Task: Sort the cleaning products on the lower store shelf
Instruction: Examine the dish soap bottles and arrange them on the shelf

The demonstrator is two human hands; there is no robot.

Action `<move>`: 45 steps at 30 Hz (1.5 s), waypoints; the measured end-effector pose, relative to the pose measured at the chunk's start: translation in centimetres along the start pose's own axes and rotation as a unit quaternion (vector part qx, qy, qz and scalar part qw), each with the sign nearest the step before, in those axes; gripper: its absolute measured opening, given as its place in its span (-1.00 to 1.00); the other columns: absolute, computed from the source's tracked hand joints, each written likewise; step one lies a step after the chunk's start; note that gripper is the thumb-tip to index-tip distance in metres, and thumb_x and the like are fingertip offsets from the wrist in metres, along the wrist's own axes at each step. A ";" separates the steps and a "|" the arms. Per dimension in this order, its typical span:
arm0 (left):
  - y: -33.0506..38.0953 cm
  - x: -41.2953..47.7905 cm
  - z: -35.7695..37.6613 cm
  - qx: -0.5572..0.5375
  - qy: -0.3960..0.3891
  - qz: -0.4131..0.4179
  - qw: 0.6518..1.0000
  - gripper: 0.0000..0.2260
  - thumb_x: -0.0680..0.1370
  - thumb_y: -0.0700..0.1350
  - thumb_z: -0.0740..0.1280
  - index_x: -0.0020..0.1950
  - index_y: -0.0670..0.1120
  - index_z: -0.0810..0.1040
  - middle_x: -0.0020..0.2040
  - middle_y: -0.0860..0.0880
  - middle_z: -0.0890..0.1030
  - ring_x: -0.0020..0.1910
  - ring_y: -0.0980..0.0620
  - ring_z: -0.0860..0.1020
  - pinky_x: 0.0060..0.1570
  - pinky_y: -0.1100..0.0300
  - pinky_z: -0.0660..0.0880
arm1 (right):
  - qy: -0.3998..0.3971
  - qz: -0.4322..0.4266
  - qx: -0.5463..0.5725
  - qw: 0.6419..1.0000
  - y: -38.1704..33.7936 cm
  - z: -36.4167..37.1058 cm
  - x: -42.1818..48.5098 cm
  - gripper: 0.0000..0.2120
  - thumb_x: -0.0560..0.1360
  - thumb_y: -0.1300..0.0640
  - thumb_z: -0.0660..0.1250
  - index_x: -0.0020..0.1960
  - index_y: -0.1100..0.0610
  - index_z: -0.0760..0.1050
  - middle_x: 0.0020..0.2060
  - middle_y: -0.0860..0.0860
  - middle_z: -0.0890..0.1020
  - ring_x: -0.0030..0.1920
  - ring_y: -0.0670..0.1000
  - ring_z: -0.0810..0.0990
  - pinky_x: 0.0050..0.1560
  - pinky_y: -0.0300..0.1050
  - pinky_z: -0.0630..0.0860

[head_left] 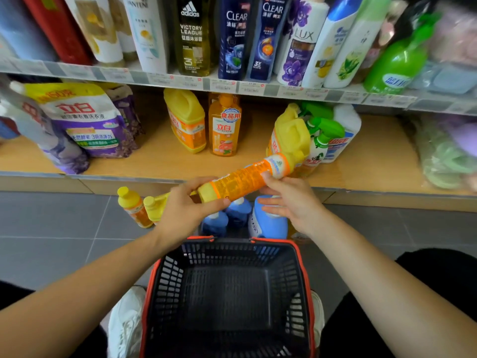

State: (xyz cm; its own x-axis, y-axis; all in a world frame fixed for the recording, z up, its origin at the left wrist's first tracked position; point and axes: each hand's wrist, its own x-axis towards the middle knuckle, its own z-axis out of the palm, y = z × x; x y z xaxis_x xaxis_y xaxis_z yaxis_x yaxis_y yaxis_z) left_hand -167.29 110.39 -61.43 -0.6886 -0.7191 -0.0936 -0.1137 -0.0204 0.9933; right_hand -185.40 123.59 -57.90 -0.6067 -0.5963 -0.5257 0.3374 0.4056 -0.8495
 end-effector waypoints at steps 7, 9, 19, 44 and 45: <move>2.6 0.6 -0.5 0.148 0.028 0.102 0.983 -0.53 0.32 -0.14 0.66 0.20 -0.01 0.65 0.12 0.06 0.63 0.05 0.17 0.59 -0.02 0.28 0.53 | 0.014 -0.265 -0.286 0.921 0.9 0.6 -0.4 -0.43 0.36 0.05 0.62 0.32 0.07 0.55 0.19 0.00 0.64 0.14 -0.07 0.60 0.15 -0.17 0.52; 3.0 0.2 -0.1 0.138 -0.004 0.110 0.984 -0.51 0.31 -0.16 0.66 0.21 -0.03 0.64 0.13 0.04 0.64 0.04 0.19 0.59 -0.02 0.30 0.52 | -0.056 -0.296 -0.342 0.890 1.0 1.1 -0.4 -0.21 0.32 0.02 0.64 0.48 0.01 0.40 0.37 -0.03 0.52 0.36 -0.06 0.46 0.35 -0.11 0.40; 4.6 -0.3 0.6 -0.002 -0.094 0.066 0.993 -0.68 0.46 -0.04 0.52 0.20 0.01 0.64 0.04 -0.02 0.68 -0.01 -0.09 0.65 -0.09 0.05 0.65 | -0.138 -0.304 -0.208 0.919 1.9 1.4 -0.1 -0.33 0.29 0.12 0.62 0.34 -0.13 0.50 0.21 -0.07 0.66 0.25 0.01 0.61 0.28 0.20 0.53; 3.7 -0.4 -1.1 0.175 0.061 0.334 0.924 -0.84 0.43 -0.14 0.57 -0.08 -0.21 0.73 -0.03 -0.09 0.72 0.01 0.08 0.69 -0.04 0.12 0.64 | -0.136 -0.284 -0.217 0.924 2.0 2.4 0.2 -0.53 0.41 0.16 0.58 0.27 0.08 0.54 0.08 -0.04 0.69 0.12 -0.05 0.65 0.19 0.07 0.58; 3.8 -0.3 -1.1 0.157 0.055 0.300 0.939 -0.83 0.45 -0.13 0.55 -0.05 -0.20 0.72 -0.01 -0.07 0.71 0.01 0.12 0.68 -0.06 0.17 0.64 | -0.139 -0.284 -0.222 0.922 1.9 2.5 0.2 -0.55 0.43 0.14 0.57 0.27 0.07 0.54 0.08 -0.04 0.69 0.12 -0.05 0.65 0.19 0.10 0.57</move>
State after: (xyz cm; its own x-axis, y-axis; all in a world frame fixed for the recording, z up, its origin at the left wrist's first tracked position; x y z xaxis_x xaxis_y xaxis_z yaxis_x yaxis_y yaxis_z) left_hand -166.71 109.72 -57.53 -0.6199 -0.6035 0.5015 0.0535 0.6051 0.7943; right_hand -183.02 122.51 -59.71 -0.3657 -0.9296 -0.0455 -0.3434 0.1802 -0.9217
